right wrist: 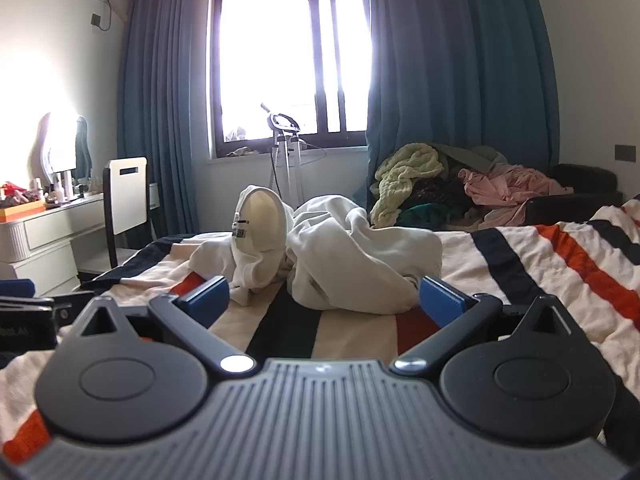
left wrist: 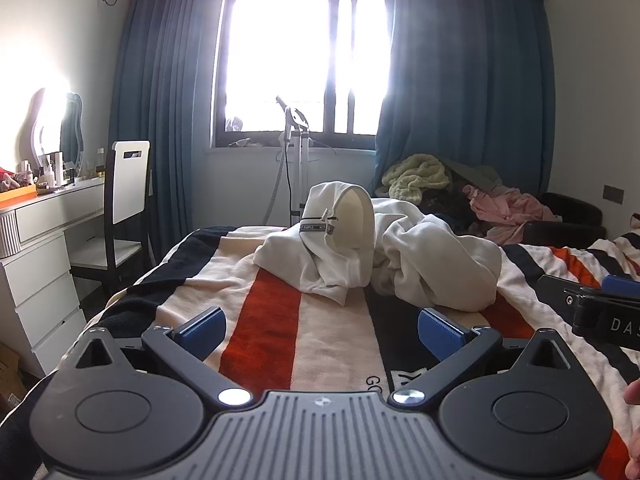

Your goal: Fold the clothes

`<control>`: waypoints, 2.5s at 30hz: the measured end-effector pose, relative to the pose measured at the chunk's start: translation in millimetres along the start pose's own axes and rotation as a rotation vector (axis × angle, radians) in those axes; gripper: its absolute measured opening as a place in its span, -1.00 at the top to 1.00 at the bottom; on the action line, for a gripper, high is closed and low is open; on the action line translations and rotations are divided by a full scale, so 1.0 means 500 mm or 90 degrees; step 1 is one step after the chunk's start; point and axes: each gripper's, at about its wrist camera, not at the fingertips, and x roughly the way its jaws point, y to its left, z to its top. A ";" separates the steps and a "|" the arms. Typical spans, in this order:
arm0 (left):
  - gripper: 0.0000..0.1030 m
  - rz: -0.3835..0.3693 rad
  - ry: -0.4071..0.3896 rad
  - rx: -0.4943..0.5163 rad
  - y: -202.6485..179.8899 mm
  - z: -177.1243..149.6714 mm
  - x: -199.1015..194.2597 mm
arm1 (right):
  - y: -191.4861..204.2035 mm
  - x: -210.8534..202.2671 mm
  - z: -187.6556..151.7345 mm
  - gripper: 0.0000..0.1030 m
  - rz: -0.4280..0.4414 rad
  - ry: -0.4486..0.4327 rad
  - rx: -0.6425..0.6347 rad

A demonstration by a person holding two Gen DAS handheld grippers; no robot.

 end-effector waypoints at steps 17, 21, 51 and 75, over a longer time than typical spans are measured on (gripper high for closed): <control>-0.99 0.003 0.004 0.001 0.001 -0.002 0.004 | -0.001 -0.001 0.001 -1.00 -0.002 0.009 0.021; -0.99 0.003 0.005 0.000 0.001 -0.003 0.002 | -0.003 0.000 0.001 -1.00 -0.002 0.010 0.024; -0.99 0.035 0.039 0.015 -0.011 -0.027 0.044 | -0.033 0.014 -0.007 -1.00 -0.067 -0.007 0.084; -0.99 0.017 0.103 0.003 -0.027 -0.018 0.154 | -0.143 0.063 0.147 -1.00 -0.051 -0.095 0.161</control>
